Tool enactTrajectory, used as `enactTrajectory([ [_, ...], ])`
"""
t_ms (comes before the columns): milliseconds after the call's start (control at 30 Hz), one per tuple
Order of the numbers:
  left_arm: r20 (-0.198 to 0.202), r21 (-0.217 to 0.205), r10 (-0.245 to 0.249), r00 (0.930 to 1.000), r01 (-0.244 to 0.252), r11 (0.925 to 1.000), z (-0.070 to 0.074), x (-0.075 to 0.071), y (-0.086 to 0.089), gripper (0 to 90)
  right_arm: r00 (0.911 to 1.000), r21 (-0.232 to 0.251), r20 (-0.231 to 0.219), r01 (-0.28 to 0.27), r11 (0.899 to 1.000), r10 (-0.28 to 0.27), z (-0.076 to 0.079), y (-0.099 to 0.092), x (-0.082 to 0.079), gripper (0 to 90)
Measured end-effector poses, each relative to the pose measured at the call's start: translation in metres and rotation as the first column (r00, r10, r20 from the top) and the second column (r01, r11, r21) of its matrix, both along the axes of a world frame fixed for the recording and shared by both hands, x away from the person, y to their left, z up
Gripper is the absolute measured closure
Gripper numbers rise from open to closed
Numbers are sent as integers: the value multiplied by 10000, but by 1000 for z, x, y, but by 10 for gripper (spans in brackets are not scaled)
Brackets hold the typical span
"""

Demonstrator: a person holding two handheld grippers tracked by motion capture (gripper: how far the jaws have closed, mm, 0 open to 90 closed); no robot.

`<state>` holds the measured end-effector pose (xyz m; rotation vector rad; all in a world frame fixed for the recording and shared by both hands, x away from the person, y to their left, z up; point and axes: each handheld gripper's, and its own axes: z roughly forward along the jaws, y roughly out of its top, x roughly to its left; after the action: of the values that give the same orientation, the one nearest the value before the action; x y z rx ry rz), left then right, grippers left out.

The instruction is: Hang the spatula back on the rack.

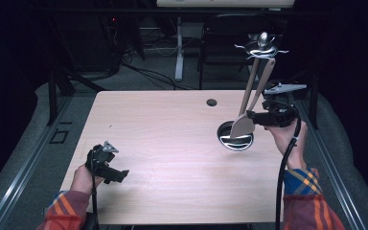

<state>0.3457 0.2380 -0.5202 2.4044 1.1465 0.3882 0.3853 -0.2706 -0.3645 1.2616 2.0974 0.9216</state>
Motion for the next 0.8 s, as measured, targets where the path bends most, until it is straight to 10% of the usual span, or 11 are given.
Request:
enactTrajectory([
  [433,56,10,-48,10000,48,10000,0,0,-1,1,9929,-622,-1142,-405,9972,332,-35,14,-8,129],
  [800,54,62,-100,9999,100,9999,0,0,-2,1,9621,-1293,-2574,-1268,9835,903,-79,32,-15,50],
])
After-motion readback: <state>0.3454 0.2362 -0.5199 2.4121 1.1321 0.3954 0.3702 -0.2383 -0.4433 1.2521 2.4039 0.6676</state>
